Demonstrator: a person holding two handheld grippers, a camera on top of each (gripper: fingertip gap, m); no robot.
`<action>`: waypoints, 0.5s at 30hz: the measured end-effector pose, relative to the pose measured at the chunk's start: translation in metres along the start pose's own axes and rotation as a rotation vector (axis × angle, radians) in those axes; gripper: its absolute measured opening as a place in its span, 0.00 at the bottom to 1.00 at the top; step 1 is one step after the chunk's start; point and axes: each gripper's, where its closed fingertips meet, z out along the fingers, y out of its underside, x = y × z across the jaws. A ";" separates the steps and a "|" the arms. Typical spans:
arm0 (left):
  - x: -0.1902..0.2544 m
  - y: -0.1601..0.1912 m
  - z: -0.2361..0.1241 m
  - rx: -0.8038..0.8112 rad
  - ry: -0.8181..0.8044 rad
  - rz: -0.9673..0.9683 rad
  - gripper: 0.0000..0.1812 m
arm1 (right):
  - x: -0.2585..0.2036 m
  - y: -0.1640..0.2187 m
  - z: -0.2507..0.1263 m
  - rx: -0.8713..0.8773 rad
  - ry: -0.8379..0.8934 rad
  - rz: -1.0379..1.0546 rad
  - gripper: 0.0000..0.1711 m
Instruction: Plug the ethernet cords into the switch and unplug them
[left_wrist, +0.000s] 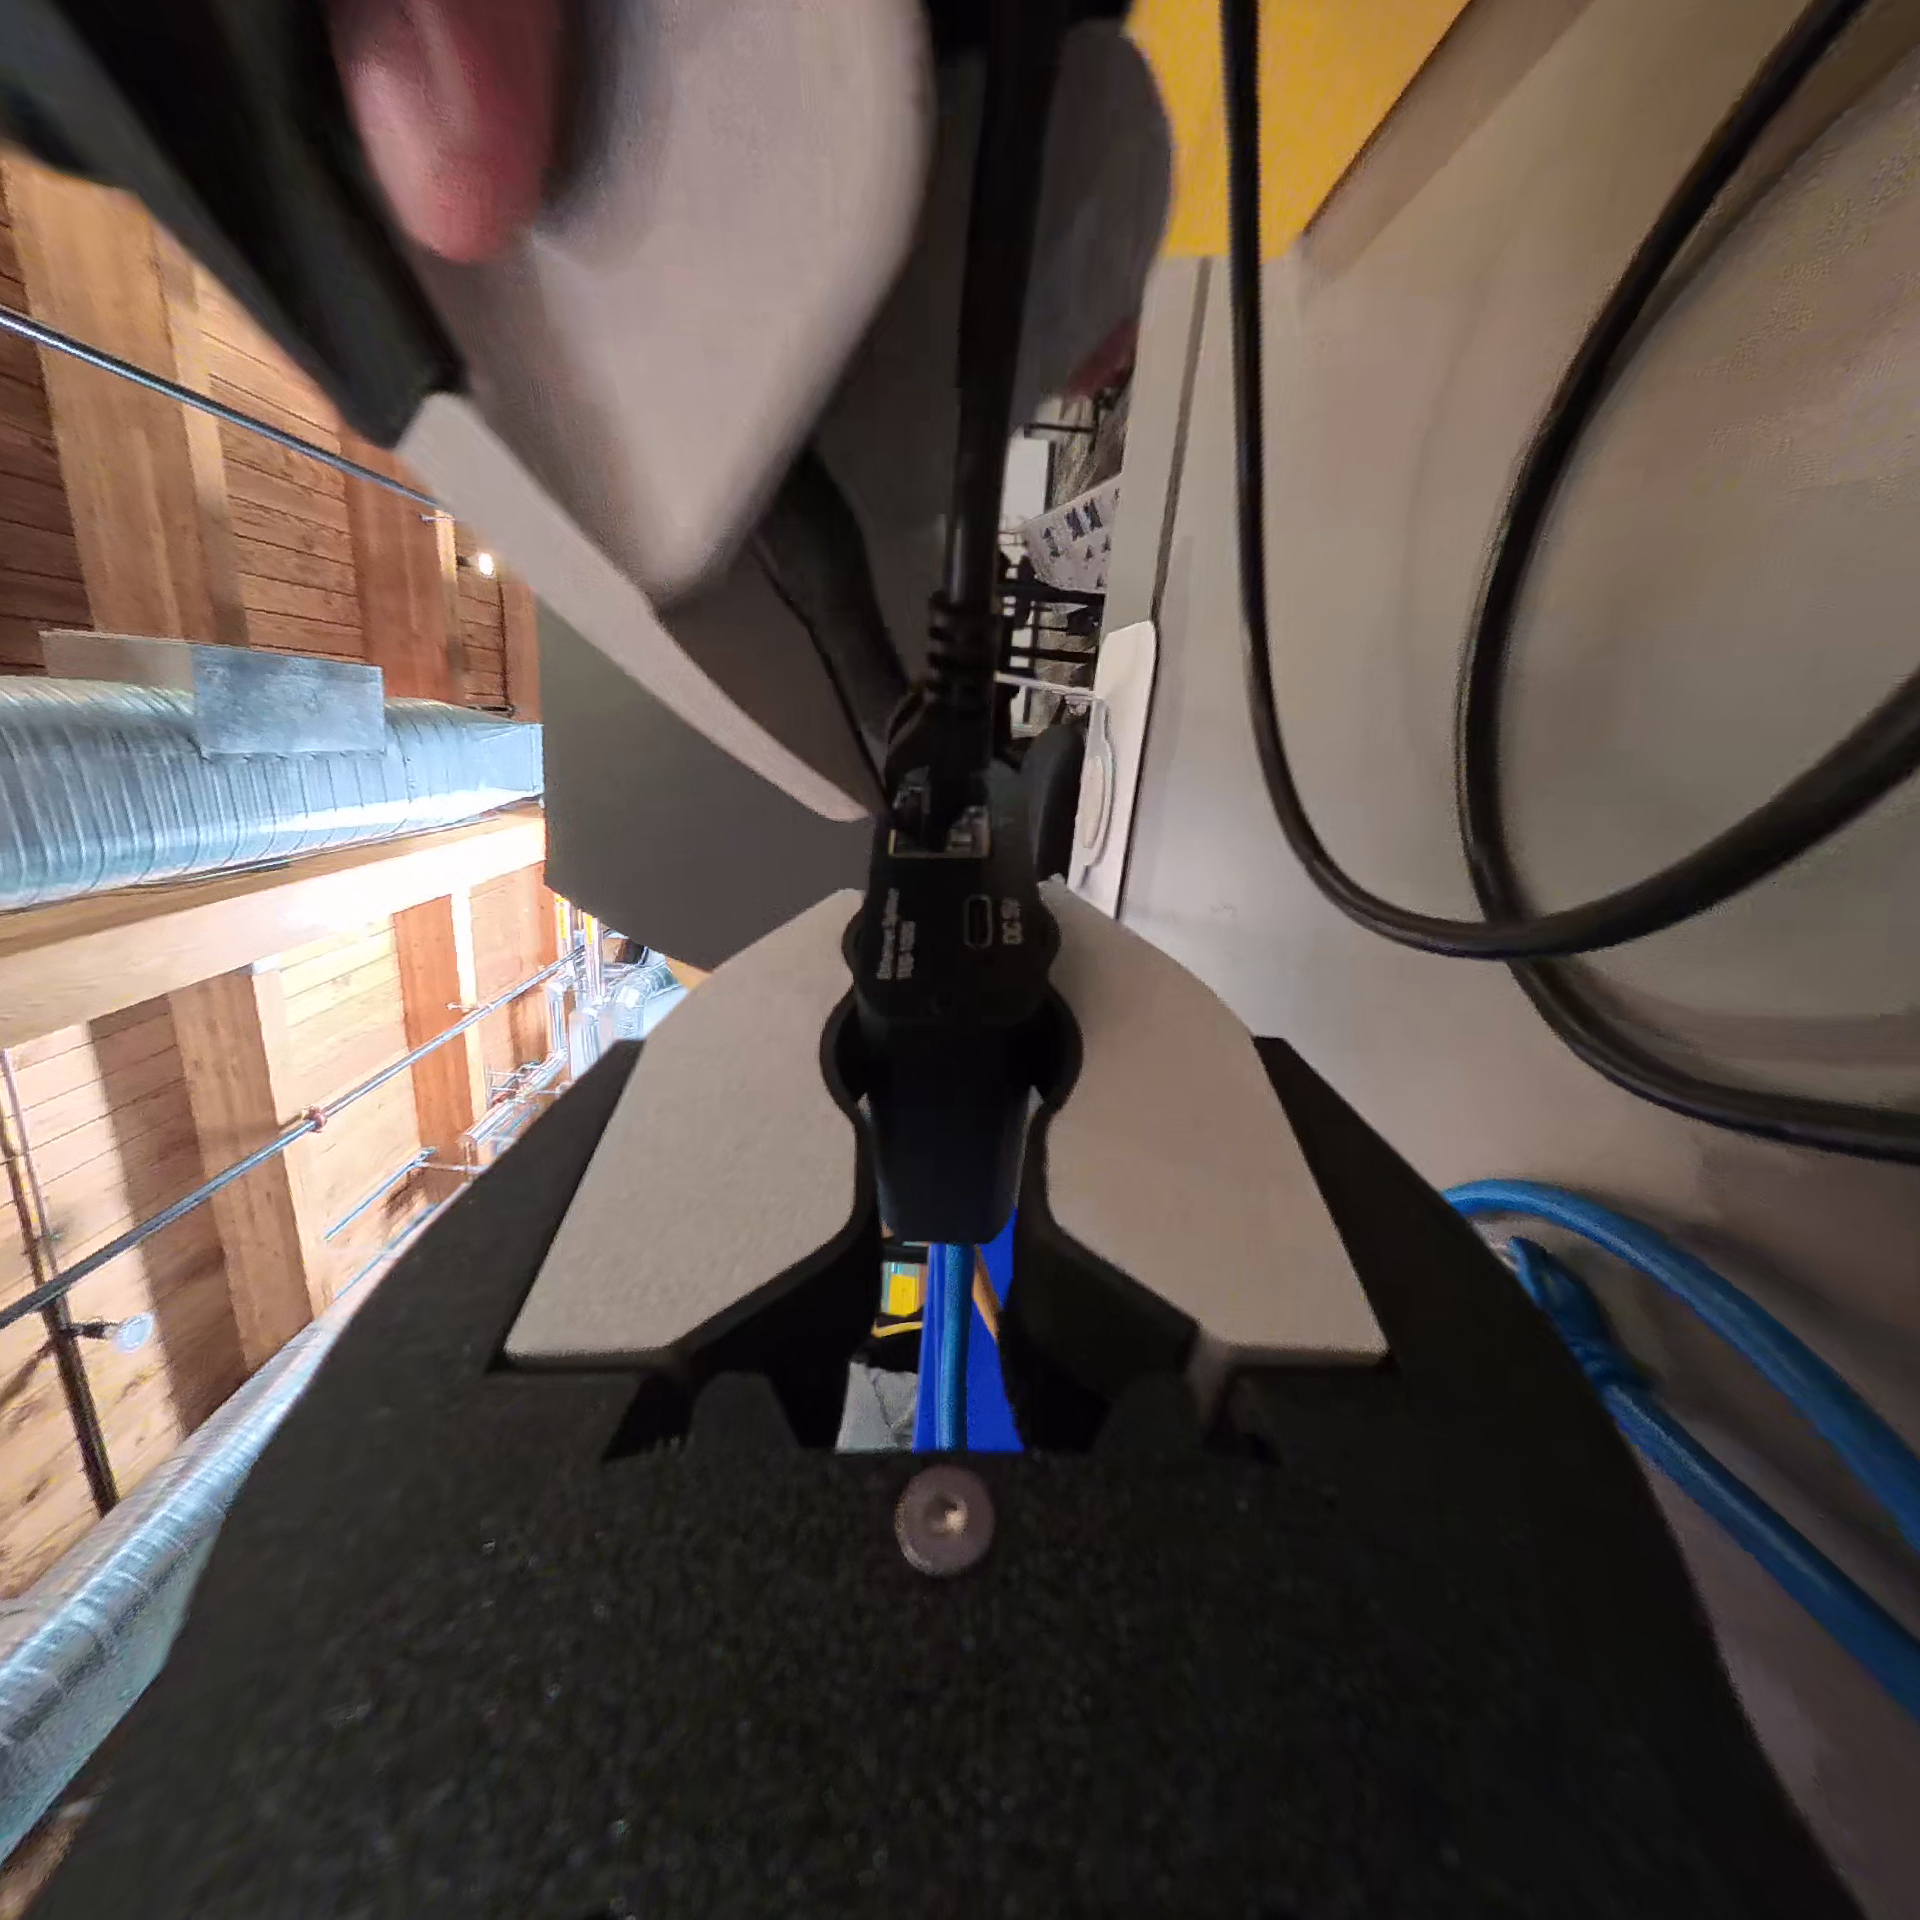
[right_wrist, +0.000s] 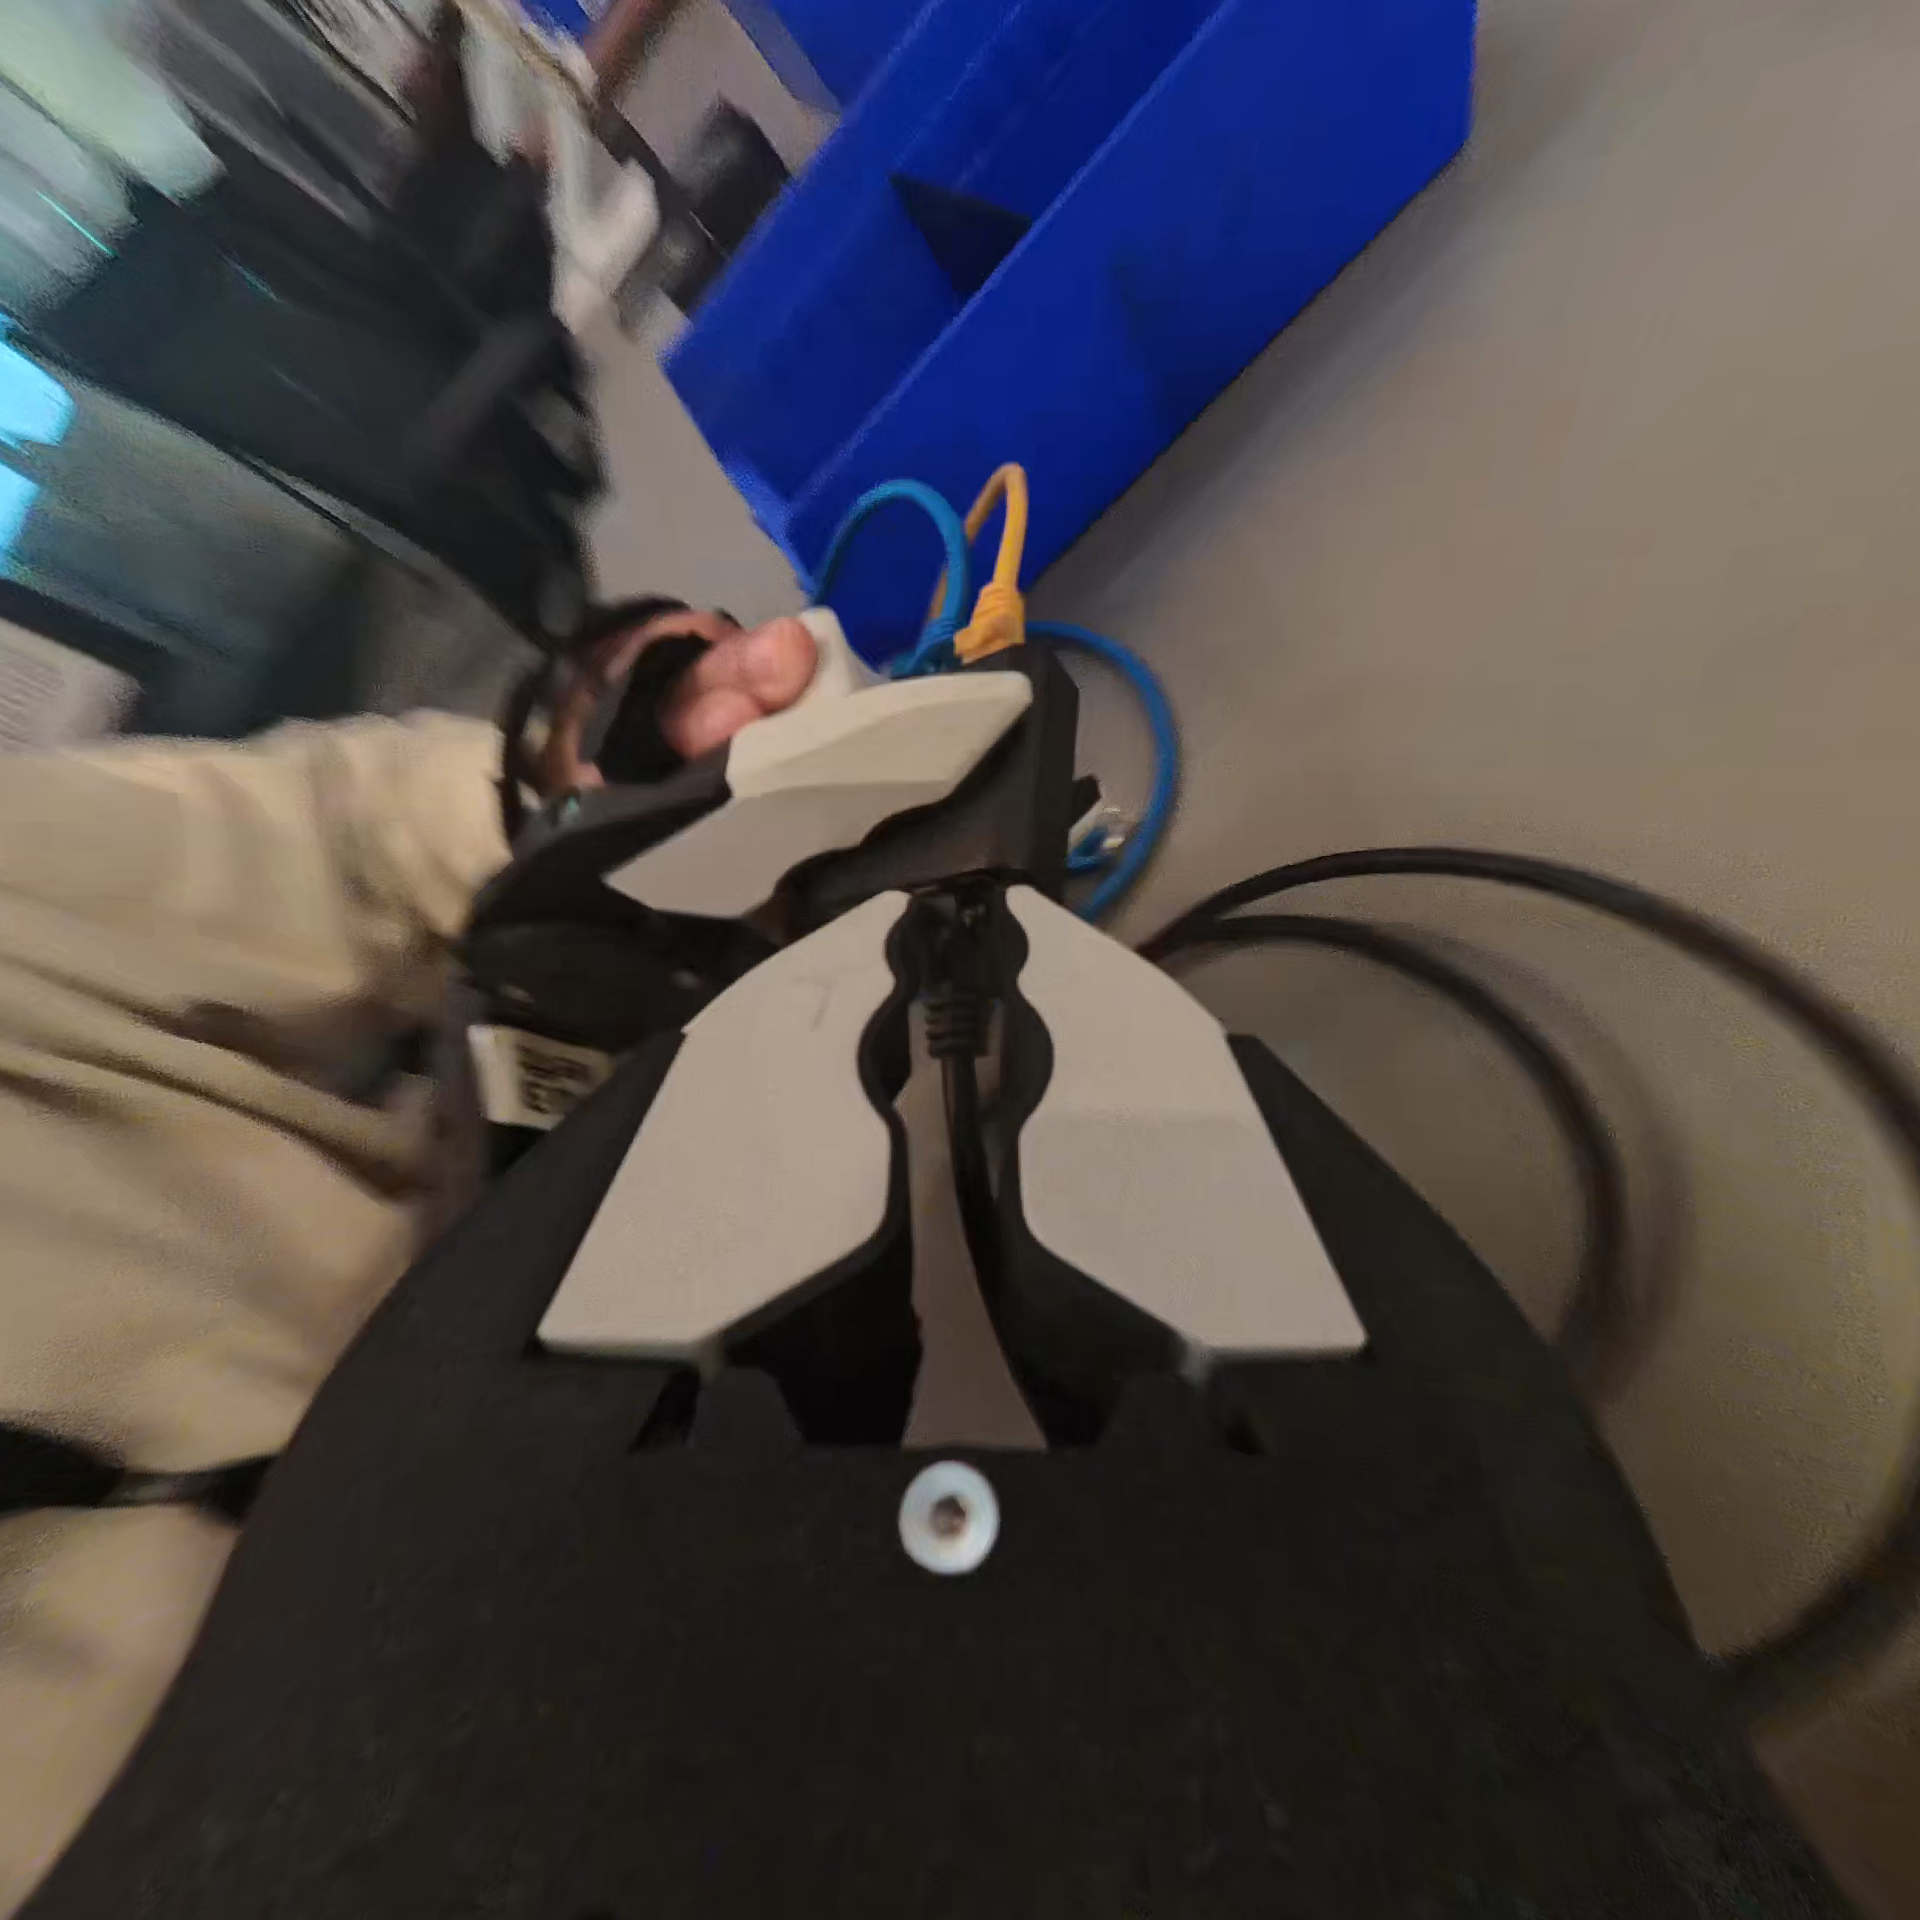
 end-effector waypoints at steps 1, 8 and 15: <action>0.002 0.001 0.000 -0.004 0.004 0.007 0.14 | 0.001 0.001 -0.001 -0.008 0.087 -0.122 0.09; 0.005 0.001 0.001 -0.010 0.015 -0.003 0.14 | 0.016 0.012 0.006 -0.047 0.502 -0.613 0.08; 0.010 0.009 0.008 -0.057 0.055 -0.018 0.14 | 0.016 0.013 0.008 0.043 0.480 -0.480 0.08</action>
